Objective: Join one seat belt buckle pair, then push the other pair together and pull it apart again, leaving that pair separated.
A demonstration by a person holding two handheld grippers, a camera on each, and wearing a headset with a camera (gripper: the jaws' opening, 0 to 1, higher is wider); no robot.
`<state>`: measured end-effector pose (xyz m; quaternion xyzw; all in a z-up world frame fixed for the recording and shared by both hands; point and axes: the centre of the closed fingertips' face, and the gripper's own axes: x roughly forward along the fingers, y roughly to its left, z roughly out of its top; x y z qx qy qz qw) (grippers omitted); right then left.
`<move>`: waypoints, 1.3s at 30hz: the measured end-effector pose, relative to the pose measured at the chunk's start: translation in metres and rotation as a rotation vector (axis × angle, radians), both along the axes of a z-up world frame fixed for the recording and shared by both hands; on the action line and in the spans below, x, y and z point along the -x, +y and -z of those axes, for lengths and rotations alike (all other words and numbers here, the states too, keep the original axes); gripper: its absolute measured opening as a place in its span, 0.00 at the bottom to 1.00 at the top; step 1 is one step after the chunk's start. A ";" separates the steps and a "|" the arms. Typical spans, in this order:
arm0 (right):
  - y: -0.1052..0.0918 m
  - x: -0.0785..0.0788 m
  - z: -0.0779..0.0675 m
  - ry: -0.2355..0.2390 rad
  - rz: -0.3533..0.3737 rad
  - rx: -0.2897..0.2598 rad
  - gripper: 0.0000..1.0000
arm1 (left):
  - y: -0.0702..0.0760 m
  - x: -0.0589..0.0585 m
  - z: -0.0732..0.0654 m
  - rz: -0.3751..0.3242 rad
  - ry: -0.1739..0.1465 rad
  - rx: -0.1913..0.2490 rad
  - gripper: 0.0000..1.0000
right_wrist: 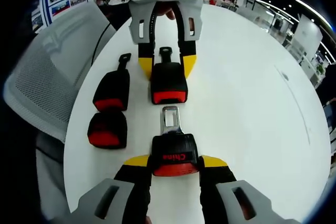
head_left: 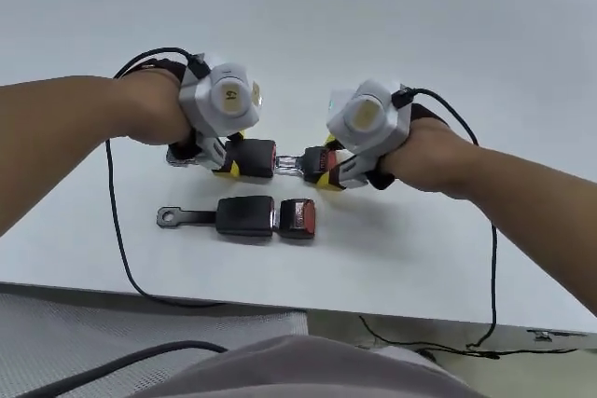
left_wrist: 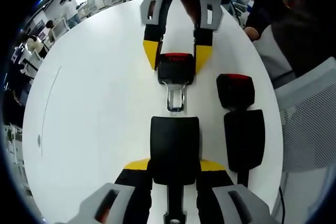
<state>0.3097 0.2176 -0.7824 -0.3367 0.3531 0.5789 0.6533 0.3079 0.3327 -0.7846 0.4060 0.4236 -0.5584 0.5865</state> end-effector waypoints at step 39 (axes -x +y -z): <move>-0.093 0.003 0.000 -0.072 0.069 0.087 0.39 | -0.003 0.001 -0.002 0.009 -0.023 -0.009 0.33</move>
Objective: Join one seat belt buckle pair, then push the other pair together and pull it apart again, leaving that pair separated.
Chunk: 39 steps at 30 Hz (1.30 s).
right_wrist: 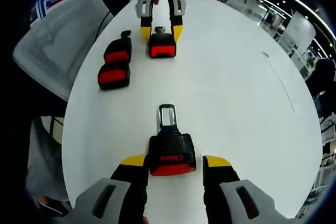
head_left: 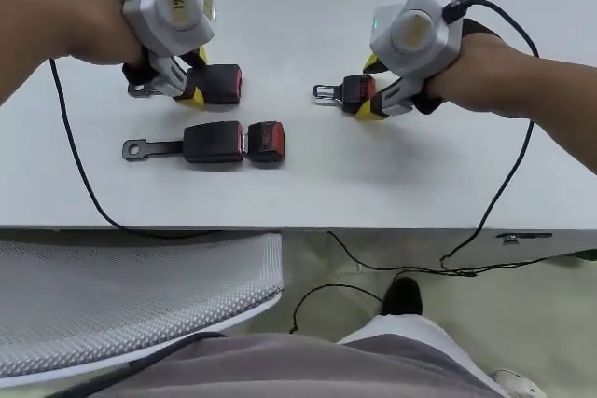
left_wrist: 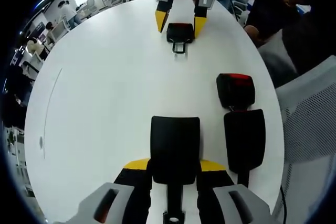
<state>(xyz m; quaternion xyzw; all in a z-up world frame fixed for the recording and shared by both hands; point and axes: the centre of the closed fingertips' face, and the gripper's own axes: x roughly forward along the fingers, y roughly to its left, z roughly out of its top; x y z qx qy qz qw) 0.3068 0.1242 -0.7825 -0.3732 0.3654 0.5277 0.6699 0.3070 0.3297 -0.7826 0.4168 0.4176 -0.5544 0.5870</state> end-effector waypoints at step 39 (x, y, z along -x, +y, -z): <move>0.024 0.075 -0.065 -0.097 0.299 -0.265 0.61 | 0.064 0.069 -0.062 -0.408 -0.140 0.246 0.57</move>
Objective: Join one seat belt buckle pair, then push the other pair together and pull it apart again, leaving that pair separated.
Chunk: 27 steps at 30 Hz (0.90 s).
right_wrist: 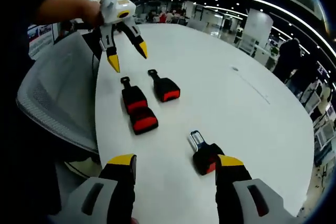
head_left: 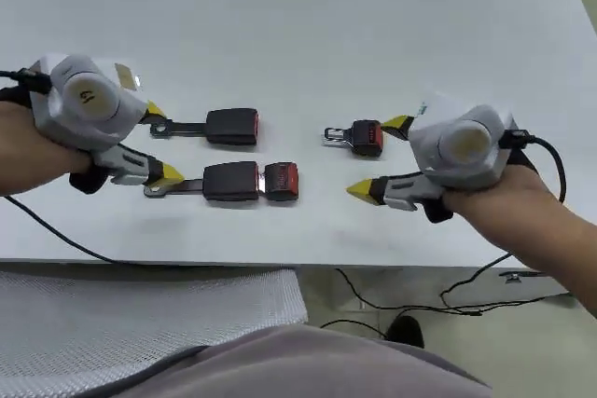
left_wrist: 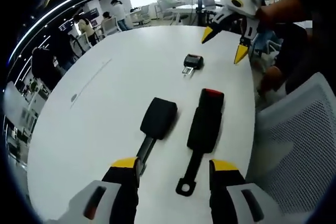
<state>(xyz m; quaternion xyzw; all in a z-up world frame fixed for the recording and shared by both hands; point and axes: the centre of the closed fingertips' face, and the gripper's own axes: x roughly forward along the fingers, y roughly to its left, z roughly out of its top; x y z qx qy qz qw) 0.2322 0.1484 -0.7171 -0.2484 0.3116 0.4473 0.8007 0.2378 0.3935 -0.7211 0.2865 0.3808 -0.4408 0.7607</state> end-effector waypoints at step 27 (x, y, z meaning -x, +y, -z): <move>-0.018 0.017 -0.022 -0.072 0.173 -0.071 0.99 | 0.036 0.039 -0.023 -0.273 -0.073 0.134 1.00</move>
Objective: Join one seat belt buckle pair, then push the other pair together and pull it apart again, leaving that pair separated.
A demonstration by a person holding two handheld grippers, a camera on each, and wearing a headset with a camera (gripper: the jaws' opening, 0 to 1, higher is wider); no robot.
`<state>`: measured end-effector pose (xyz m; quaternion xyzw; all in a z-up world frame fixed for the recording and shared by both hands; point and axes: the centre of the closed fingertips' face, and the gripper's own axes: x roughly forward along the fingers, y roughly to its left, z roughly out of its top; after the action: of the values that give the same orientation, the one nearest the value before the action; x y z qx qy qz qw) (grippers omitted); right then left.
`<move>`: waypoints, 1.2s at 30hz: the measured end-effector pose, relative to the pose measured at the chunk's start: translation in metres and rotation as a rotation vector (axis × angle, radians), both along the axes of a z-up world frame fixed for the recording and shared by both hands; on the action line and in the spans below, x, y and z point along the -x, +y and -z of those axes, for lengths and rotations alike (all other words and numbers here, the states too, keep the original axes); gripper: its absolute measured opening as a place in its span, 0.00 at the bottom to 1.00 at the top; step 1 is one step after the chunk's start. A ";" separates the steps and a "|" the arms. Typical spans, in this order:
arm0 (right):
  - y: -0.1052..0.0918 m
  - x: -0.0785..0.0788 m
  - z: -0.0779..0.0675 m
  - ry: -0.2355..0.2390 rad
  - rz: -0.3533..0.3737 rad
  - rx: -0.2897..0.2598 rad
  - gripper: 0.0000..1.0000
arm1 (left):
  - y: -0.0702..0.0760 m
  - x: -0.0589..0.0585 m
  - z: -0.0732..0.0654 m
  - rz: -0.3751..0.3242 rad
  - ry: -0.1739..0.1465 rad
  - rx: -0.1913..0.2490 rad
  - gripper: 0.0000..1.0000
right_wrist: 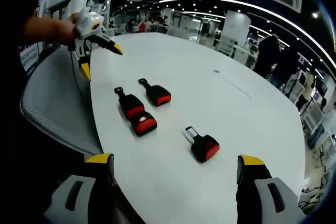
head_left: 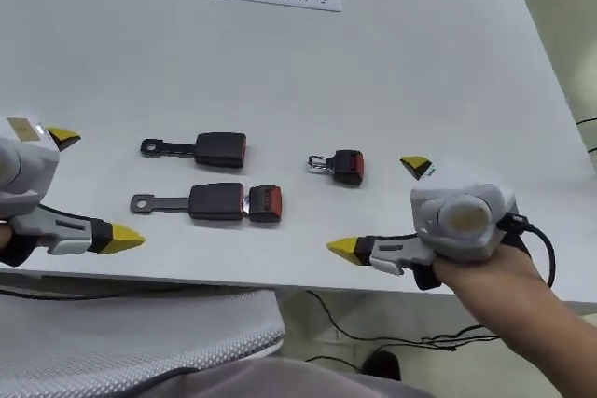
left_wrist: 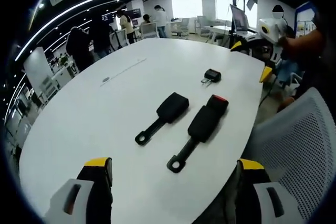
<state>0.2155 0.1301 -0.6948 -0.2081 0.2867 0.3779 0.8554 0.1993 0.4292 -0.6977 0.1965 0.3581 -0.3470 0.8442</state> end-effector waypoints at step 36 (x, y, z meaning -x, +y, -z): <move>0.006 0.007 -0.003 0.003 0.040 -0.031 0.99 | -0.004 0.006 -0.003 -0.019 -0.008 0.021 1.00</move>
<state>0.2083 0.1363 -0.6918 -0.1882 0.2863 0.3656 0.8654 0.1937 0.4253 -0.6946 0.1859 0.3530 -0.3420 0.8508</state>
